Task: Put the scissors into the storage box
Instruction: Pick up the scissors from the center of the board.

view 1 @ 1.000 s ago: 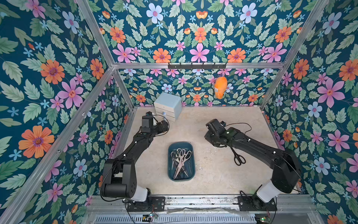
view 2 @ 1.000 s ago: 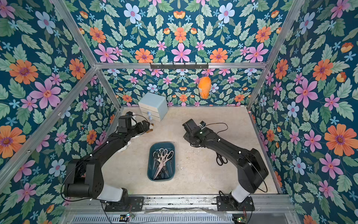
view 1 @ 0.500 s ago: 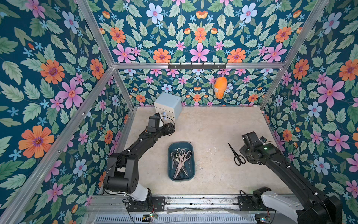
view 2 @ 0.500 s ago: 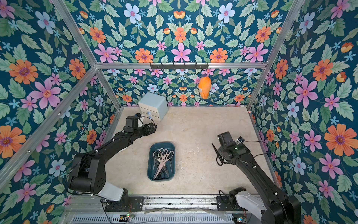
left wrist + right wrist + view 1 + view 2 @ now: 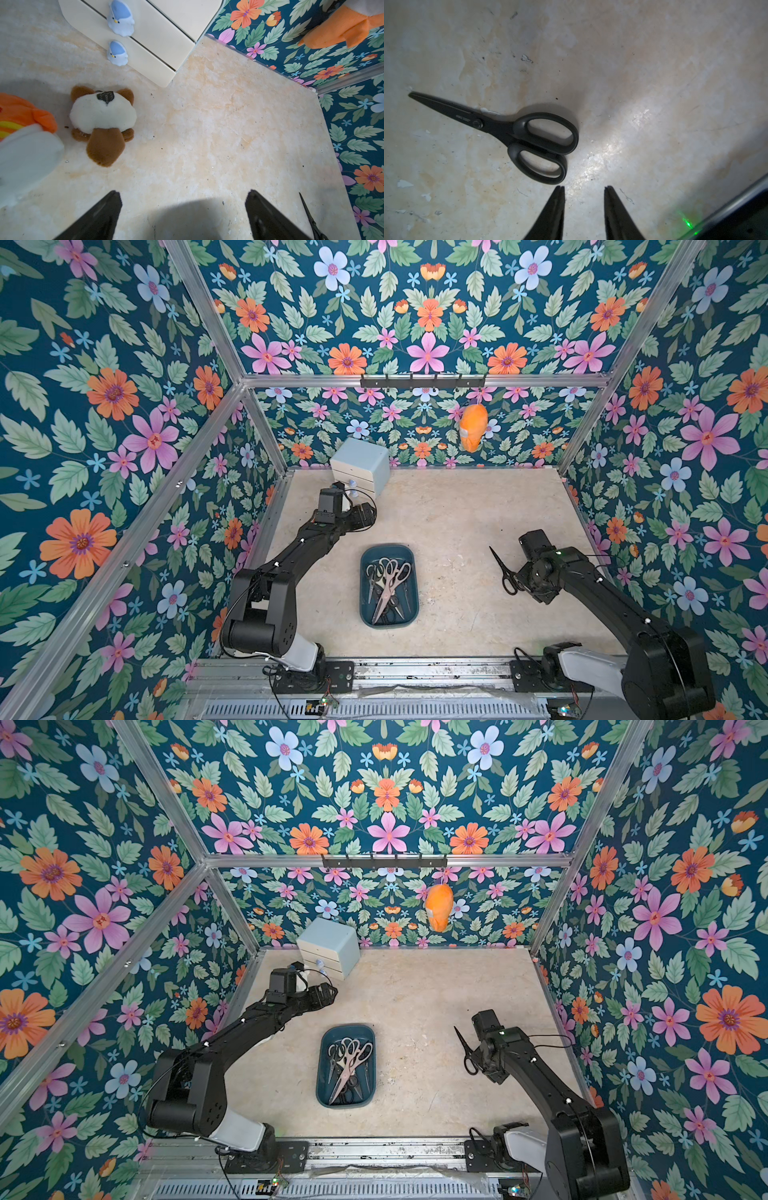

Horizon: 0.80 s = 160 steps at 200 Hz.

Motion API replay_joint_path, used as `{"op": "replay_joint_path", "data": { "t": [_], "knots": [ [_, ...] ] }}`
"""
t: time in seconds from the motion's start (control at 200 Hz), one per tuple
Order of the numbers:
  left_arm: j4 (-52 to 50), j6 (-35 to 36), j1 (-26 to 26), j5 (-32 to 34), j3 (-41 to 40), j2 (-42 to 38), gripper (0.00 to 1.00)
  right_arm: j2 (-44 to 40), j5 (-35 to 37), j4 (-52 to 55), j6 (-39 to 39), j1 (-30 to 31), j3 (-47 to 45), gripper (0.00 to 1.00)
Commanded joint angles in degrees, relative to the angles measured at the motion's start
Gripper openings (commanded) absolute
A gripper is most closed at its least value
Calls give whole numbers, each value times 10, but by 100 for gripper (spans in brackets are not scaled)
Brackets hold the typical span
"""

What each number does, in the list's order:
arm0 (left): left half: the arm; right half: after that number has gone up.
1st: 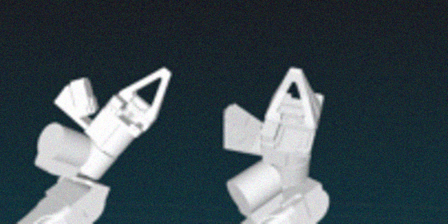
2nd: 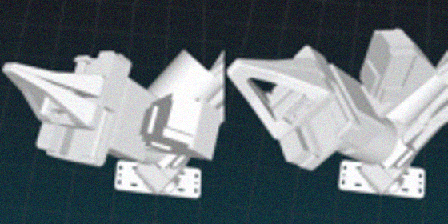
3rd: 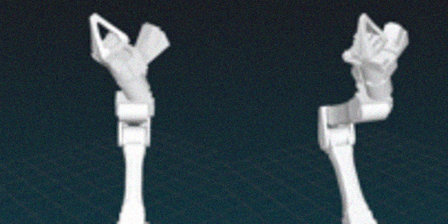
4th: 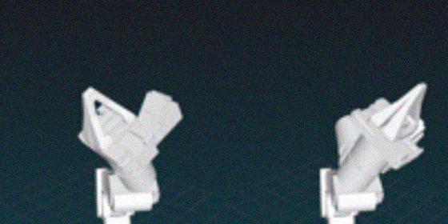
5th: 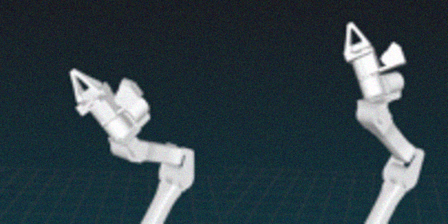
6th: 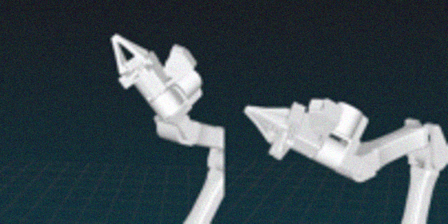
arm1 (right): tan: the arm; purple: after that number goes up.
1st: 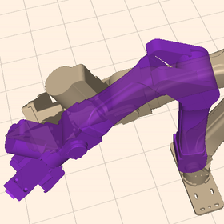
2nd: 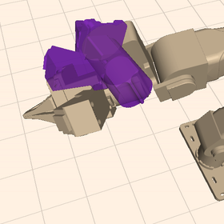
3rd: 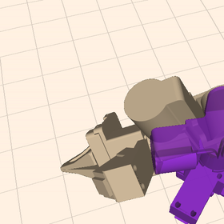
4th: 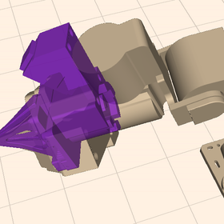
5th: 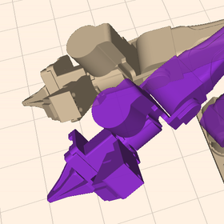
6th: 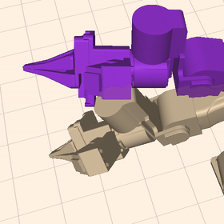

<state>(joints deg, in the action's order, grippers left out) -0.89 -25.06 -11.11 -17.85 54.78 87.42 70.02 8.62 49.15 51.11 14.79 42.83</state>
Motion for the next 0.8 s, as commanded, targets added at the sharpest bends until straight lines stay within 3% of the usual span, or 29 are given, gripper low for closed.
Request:
{"op": "replay_joint_path", "data": {
  "t": [0.0, 0.15, 0.365, 0.795],
  "knots": [
    [4, 11, 1, 1, 4, -3, 98, 16, 20, -9, -35, 0, 9, 30],
    [4, 11, 0, 1, 4, -2, 99, 30, 29, -26, -64, -7, 20, 30],
    [4, 12, 0, 2, 4, -3, 98, 81, -15, -50, -120, -59, 19, 29],
    [3, 14, 0, 6, 4, -2, 98, 140, -24, -75, -146, -60, 16, 26]
  ]
}}
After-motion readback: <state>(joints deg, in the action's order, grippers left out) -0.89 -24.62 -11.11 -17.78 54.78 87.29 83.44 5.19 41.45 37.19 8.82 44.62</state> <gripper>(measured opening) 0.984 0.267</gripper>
